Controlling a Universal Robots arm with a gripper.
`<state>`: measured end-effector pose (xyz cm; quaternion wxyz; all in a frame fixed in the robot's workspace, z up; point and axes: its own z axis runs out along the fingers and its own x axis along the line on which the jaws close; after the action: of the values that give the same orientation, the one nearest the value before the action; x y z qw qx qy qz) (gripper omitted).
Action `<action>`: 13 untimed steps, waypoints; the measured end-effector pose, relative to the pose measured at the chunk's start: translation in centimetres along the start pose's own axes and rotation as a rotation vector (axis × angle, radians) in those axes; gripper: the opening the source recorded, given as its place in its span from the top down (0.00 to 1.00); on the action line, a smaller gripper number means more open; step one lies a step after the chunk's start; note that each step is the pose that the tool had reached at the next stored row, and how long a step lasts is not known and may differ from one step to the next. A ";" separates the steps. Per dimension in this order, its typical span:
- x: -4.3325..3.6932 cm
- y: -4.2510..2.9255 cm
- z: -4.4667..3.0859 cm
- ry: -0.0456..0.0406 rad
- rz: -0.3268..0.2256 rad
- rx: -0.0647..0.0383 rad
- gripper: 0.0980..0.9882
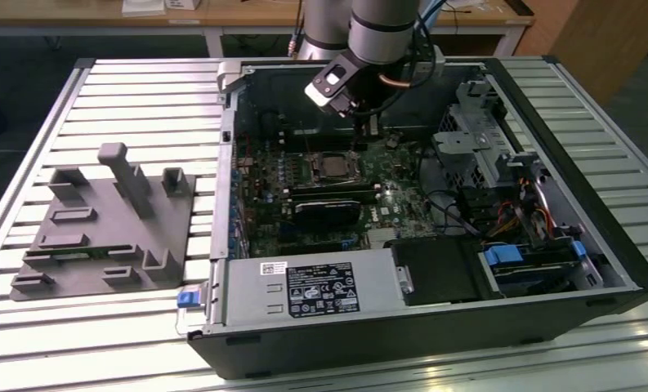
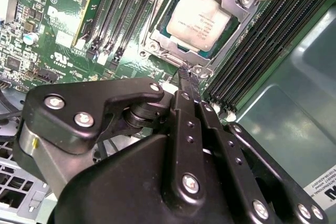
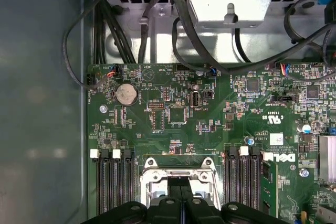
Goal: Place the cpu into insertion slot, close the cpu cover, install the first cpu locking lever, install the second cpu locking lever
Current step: 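Close the cpu cover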
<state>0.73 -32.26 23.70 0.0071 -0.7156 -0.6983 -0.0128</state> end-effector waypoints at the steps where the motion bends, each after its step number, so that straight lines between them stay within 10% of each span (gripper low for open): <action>1: 0.00 -0.01 0.01 0.0000 0.000 0.000 0.99; 13: -0.59 -1.34 0.44 0.0225 -0.001 -0.009 0.99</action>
<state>-0.62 -32.81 23.23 0.0119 -0.7153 -0.6983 -0.0239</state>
